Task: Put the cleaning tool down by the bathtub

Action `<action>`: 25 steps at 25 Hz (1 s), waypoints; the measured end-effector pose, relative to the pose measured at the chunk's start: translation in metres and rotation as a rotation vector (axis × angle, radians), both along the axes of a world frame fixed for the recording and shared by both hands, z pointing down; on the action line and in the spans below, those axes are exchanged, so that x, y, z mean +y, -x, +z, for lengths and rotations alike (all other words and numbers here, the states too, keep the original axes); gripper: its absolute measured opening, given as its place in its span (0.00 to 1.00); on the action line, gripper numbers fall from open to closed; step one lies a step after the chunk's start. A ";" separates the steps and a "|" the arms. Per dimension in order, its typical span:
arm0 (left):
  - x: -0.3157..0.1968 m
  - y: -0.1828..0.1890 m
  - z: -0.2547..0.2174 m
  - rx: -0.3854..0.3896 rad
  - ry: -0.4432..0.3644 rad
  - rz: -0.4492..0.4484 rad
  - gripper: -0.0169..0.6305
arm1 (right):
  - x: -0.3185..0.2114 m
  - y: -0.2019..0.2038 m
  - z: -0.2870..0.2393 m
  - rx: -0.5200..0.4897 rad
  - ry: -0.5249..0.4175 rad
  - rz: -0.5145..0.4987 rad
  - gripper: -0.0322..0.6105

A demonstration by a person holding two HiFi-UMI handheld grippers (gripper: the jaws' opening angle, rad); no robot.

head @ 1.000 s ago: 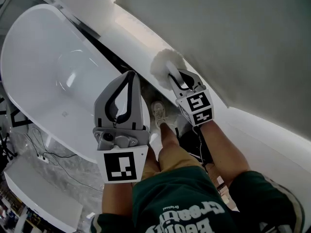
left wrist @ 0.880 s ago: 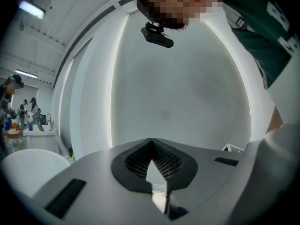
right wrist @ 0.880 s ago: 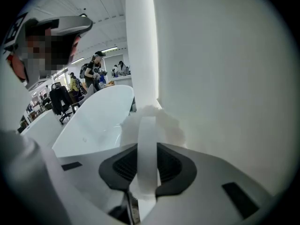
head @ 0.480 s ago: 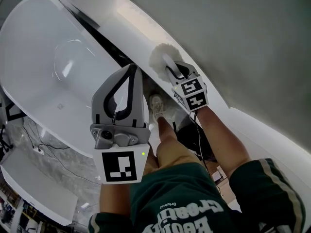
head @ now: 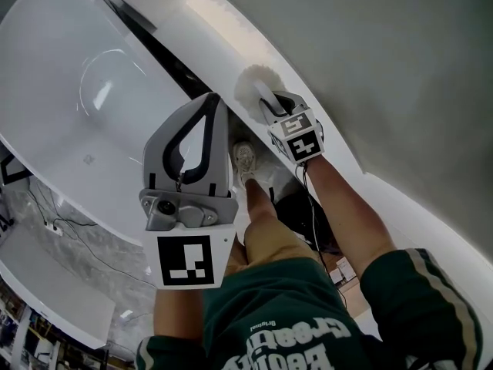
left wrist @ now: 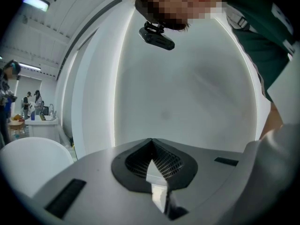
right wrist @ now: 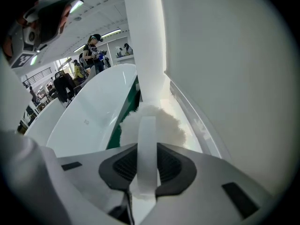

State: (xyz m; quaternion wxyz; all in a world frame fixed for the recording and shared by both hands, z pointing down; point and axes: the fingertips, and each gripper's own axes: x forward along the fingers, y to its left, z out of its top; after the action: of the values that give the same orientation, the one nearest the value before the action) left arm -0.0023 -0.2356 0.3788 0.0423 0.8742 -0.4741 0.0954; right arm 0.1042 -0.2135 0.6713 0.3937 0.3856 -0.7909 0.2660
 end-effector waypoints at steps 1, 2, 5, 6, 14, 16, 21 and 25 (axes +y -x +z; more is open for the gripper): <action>-0.001 0.000 0.003 -0.001 0.005 -0.001 0.03 | -0.001 0.000 0.005 0.005 0.009 0.004 0.19; -0.001 0.000 0.006 -0.002 0.010 -0.002 0.03 | -0.001 -0.001 0.010 0.011 0.016 0.007 0.19; -0.001 0.000 0.015 -0.005 0.027 -0.003 0.03 | -0.003 -0.008 0.024 0.032 0.030 0.013 0.19; 0.000 0.000 0.018 -0.004 0.034 -0.002 0.03 | -0.004 -0.010 0.030 0.038 0.034 0.014 0.19; 0.000 0.004 0.030 -0.008 0.053 -0.012 0.03 | -0.008 -0.021 0.059 0.066 0.076 0.032 0.19; 0.001 0.004 0.032 -0.015 0.054 -0.014 0.03 | -0.010 -0.024 0.067 0.074 0.085 0.034 0.19; 0.000 0.010 0.041 -0.014 0.063 -0.027 0.03 | -0.016 -0.028 0.085 0.100 0.114 0.040 0.19; 0.000 0.012 0.045 -0.016 0.069 -0.031 0.03 | -0.020 -0.029 0.096 0.120 0.126 0.031 0.19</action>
State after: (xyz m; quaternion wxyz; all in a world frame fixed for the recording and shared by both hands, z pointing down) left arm -0.0144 -0.2358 0.4234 0.0701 0.8641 -0.4843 0.1179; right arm 0.1332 -0.2339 0.7674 0.4595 0.3877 -0.7416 0.2977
